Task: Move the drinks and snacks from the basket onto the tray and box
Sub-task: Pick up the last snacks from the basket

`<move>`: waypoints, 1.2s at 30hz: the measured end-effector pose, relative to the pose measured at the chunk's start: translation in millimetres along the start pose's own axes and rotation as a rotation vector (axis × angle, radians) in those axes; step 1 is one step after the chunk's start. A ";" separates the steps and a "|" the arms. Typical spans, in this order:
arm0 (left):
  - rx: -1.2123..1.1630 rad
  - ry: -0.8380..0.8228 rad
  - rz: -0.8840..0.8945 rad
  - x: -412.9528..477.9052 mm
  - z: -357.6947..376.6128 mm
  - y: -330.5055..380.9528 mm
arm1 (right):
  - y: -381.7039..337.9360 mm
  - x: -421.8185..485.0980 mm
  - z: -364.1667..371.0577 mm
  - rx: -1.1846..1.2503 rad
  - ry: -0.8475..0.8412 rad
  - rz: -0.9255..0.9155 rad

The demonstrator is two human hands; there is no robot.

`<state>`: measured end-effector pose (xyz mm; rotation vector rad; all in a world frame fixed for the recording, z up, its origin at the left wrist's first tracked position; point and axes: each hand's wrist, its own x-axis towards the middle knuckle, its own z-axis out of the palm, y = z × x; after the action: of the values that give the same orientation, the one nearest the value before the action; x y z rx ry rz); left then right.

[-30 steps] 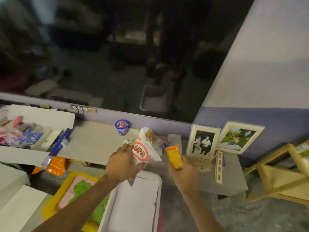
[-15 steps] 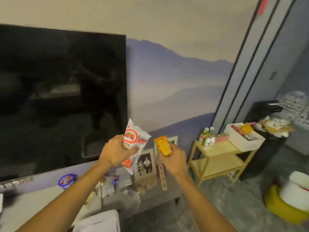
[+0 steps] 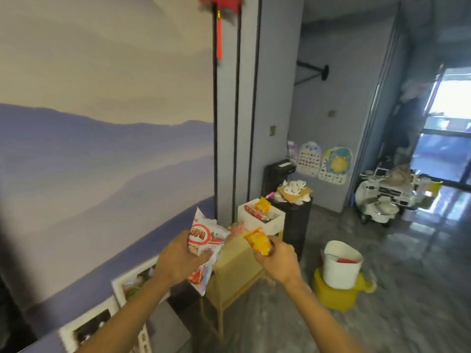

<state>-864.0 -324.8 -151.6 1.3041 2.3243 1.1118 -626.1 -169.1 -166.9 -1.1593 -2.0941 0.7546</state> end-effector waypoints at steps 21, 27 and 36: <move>-0.064 -0.137 -0.108 380.9 274.5 73.2 | 234.0 341.3 -47.6 -0.191 -0.058 0.153; -0.043 -0.078 -0.133 479.4 324.0 71.8 | 273.6 457.2 -24.8 -0.145 -0.135 0.185; -0.012 -0.094 -0.286 603.4 401.8 63.5 | 356.3 624.3 32.2 -0.120 -0.272 0.118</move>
<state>-947.9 384.1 -292.9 0.9583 2.3373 0.9498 -728.2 531.5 -295.4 -1.3174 -2.3373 0.8948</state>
